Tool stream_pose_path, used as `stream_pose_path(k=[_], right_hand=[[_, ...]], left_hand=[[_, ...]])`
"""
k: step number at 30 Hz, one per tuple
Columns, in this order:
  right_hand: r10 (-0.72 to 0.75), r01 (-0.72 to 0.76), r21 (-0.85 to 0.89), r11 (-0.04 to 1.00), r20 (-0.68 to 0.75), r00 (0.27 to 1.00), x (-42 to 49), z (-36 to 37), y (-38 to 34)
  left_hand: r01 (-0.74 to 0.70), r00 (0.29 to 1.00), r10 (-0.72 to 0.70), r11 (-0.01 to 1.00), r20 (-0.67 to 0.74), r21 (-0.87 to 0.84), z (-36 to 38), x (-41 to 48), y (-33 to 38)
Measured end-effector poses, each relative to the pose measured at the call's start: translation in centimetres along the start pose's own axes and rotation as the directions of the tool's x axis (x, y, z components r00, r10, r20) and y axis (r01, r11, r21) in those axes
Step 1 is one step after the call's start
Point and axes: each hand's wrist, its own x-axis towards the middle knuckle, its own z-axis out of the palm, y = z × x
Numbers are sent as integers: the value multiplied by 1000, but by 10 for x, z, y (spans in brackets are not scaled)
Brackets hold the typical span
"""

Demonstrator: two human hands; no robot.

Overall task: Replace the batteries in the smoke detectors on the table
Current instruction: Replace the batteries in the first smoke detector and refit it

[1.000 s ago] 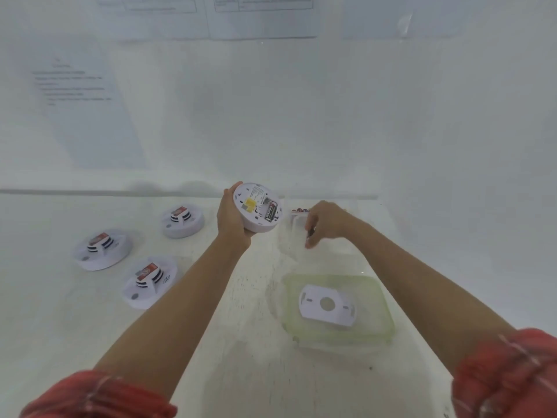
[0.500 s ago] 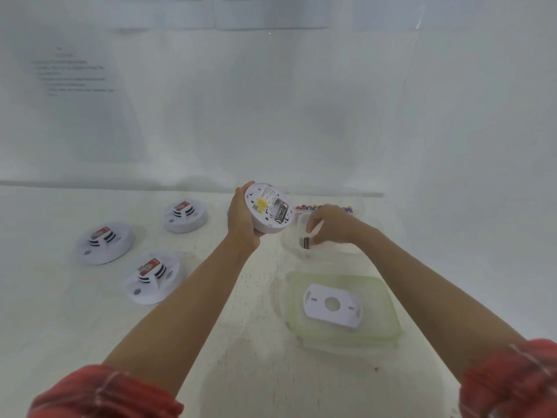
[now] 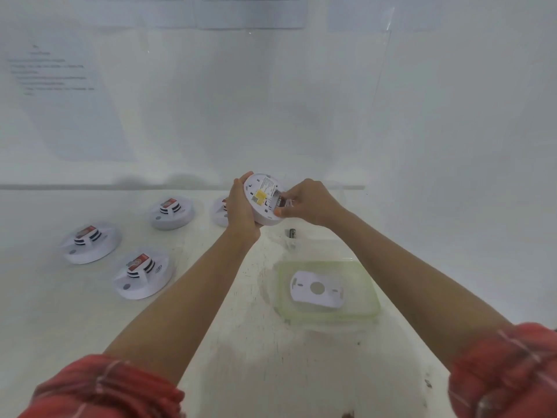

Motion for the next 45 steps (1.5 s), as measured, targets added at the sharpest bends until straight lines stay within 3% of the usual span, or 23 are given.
stream_pose_path(k=[13, 18, 36, 45], right_hand=[[-38, 41, -165, 986, 22, 999, -22, -8, -16], [10, -8, -164, 986, 14, 1000, -23, -5, -14], [161, -171, 113, 979, 92, 983, -16, -1, -10], [144, -141, 190, 972, 3, 990, -11, -4, -6]], left_hand=[[-14, 999, 14, 1000, -52, 6, 2, -10, -4], [-30, 997, 30, 1000, -66, 10, 4, -11, -6], [-139, 987, 144, 988, -72, 66, 6, -5, -12], [-133, 986, 137, 990, -99, 46, 4, -3, -11]])
